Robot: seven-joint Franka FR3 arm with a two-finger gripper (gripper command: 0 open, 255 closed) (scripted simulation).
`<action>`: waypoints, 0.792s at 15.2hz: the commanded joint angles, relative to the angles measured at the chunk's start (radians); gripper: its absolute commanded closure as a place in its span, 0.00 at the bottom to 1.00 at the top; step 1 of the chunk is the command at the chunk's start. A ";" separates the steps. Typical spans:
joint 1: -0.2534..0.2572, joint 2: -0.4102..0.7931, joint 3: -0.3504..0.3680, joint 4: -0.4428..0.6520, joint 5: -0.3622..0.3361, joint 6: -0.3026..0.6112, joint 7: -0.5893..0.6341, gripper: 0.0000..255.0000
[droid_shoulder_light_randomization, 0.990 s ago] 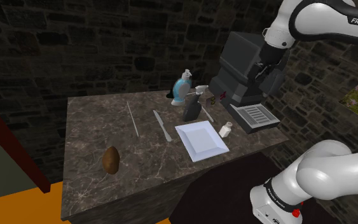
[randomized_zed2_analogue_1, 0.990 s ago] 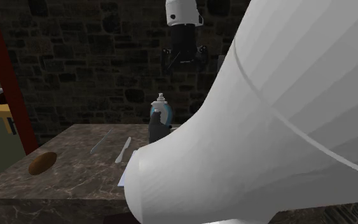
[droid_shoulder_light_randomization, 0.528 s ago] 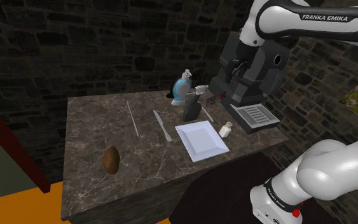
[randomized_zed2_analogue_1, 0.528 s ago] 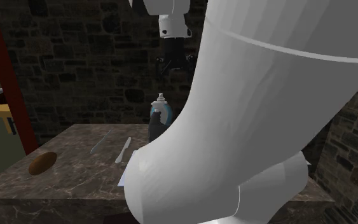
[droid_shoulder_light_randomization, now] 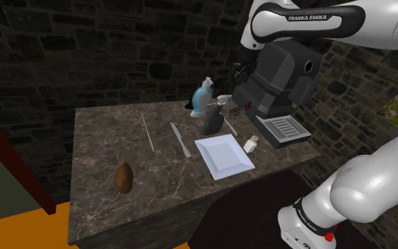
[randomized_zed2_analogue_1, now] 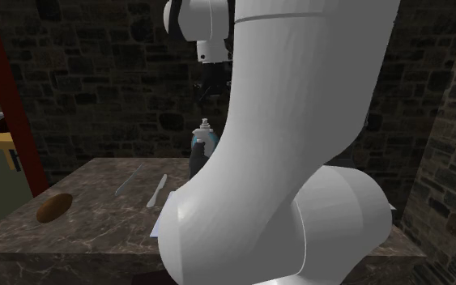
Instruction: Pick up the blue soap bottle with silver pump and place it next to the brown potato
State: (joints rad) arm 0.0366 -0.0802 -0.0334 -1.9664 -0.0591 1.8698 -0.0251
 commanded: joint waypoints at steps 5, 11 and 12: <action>0.006 0.240 0.006 0.241 0.015 0.005 0.000 0.00; 0.010 0.498 0.013 0.551 0.028 -0.041 -0.001 0.00; 0.011 0.546 0.014 0.615 0.029 -0.056 -0.001 0.00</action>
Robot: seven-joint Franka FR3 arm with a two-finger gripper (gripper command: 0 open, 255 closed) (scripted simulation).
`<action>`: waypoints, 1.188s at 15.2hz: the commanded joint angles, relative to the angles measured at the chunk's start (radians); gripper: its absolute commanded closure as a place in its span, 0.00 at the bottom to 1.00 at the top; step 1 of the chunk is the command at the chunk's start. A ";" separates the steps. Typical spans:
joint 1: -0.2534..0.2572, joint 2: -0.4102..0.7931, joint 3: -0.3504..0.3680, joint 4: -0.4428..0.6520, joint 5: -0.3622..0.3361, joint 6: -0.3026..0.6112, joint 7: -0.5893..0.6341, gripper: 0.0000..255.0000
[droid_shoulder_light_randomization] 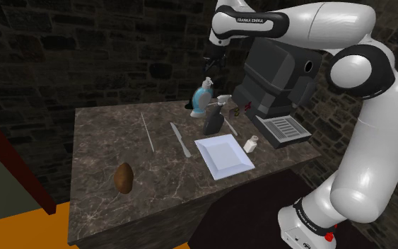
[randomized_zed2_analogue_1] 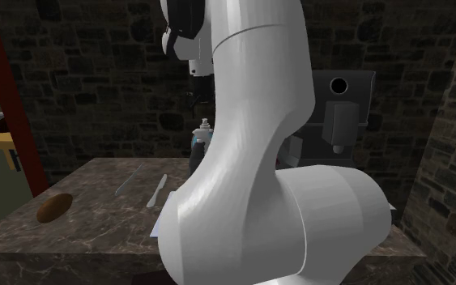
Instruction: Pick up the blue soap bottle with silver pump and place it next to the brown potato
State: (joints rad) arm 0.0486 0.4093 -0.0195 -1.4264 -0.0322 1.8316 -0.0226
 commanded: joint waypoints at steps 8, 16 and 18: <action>-0.003 0.076 0.000 0.002 0.002 0.075 -0.002 0.00; -0.003 0.076 0.000 0.002 0.002 0.075 -0.002 0.00; -0.003 0.076 0.000 0.002 0.002 0.075 -0.002 1.00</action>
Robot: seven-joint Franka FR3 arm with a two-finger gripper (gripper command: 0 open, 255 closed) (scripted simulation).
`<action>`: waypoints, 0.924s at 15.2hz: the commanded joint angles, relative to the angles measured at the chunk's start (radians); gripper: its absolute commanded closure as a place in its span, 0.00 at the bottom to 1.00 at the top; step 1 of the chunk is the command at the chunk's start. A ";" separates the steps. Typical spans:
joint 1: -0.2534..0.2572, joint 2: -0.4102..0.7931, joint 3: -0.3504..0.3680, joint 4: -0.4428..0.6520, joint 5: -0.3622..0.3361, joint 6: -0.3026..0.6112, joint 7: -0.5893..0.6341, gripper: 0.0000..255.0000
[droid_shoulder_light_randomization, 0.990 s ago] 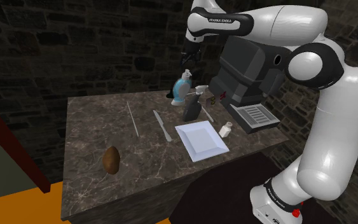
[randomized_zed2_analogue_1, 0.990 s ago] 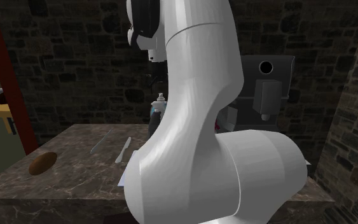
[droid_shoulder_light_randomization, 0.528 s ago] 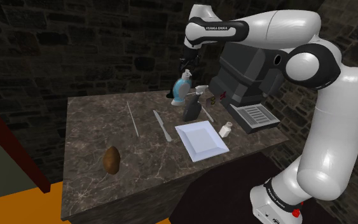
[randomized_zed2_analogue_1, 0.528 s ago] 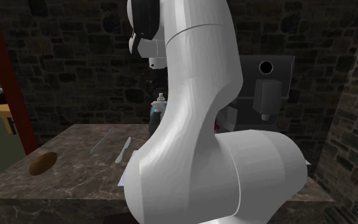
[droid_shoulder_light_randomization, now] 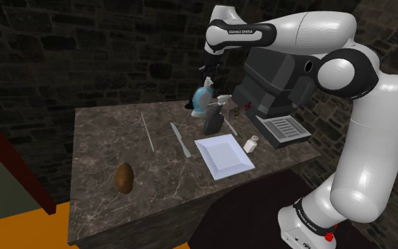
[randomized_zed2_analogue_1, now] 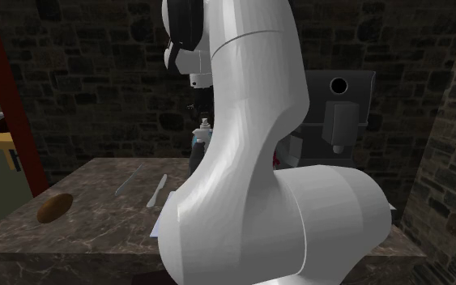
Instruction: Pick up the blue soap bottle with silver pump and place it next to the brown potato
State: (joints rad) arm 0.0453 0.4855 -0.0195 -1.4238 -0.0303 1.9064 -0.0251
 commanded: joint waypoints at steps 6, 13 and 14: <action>0.000 0.000 0.000 0.000 0.000 0.000 0.000 1.00; 0.000 -0.009 0.000 0.052 0.001 -0.062 -0.002 1.00; 0.000 -0.011 0.000 0.064 0.001 -0.075 -0.002 1.00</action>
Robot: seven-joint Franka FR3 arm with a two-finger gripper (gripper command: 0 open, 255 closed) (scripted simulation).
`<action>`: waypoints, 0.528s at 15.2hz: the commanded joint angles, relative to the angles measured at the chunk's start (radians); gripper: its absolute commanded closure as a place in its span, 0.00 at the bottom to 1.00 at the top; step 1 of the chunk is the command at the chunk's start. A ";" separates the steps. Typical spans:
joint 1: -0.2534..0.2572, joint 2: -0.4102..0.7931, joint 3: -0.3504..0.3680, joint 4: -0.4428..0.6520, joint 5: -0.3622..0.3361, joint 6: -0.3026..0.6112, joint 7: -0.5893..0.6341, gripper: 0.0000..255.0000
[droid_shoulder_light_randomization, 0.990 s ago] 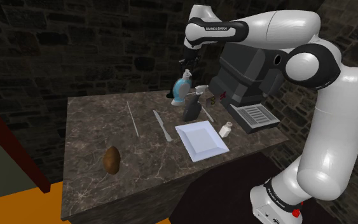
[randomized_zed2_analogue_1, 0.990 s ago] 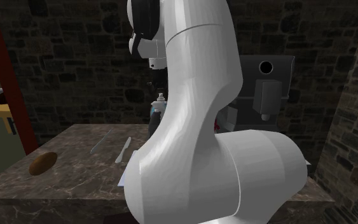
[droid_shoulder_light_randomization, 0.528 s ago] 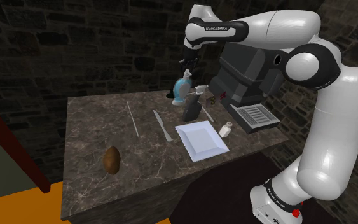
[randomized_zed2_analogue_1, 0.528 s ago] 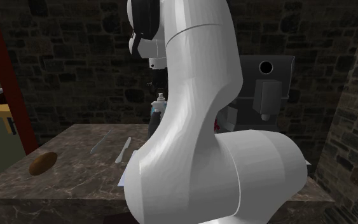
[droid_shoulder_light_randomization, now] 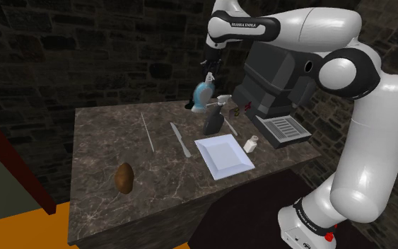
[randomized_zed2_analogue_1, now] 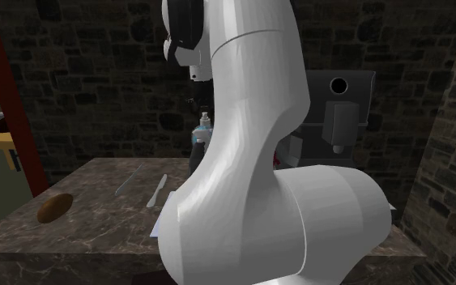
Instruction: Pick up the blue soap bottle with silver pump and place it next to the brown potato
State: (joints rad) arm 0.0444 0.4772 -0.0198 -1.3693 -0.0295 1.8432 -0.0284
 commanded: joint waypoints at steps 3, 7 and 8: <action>0.001 -0.005 0.000 0.046 0.000 -0.051 0.000 1.00; 0.001 -0.003 0.000 0.102 0.001 -0.105 -0.002 1.00; 0.001 -0.002 0.000 0.117 0.001 -0.119 -0.002 1.00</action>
State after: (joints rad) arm 0.0450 0.4676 -0.0197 -1.2785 -0.0290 1.7428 -0.0310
